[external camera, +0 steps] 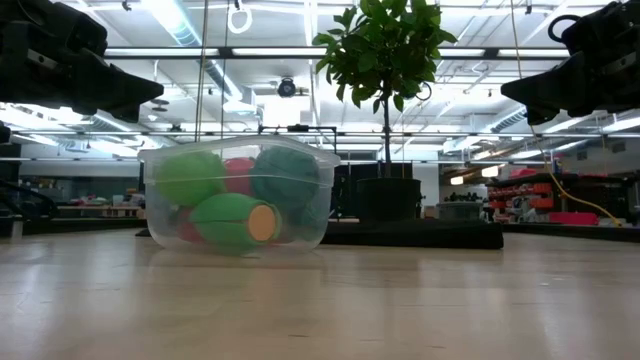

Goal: Pick and placing Produce into tupperware
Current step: Return to Home Position

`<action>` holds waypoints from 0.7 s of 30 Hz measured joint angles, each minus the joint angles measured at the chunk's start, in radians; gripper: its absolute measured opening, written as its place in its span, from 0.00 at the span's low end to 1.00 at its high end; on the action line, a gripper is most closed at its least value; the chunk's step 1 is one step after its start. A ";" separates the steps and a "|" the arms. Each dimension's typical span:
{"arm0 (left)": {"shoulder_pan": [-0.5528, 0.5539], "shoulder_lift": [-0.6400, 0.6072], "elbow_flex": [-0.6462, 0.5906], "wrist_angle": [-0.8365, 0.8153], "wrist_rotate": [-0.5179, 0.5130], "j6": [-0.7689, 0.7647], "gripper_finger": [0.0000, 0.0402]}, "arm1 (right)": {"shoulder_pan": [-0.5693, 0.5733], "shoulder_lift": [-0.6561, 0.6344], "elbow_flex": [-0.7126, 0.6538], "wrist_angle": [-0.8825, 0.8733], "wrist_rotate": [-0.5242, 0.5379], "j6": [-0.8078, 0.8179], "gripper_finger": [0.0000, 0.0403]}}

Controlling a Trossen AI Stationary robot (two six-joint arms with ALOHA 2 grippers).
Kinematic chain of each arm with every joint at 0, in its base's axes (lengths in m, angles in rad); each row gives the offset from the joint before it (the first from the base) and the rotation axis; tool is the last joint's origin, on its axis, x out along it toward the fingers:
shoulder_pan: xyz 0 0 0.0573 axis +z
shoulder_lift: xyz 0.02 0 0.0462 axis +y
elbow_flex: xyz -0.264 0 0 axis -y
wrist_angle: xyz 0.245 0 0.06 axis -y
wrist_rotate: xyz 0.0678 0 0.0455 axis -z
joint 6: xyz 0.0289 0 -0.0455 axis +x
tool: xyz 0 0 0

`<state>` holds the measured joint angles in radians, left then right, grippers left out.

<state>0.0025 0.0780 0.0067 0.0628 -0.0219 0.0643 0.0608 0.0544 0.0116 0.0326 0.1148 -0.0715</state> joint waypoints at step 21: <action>0.000 0.000 0.000 0.000 0.000 0.000 0.07 | 0.000 0.000 0.000 0.000 0.000 0.000 0.01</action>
<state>0.0025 0.0780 0.0071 0.0628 -0.0219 0.0643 0.0608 0.0544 0.0116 0.0326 0.1146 -0.0715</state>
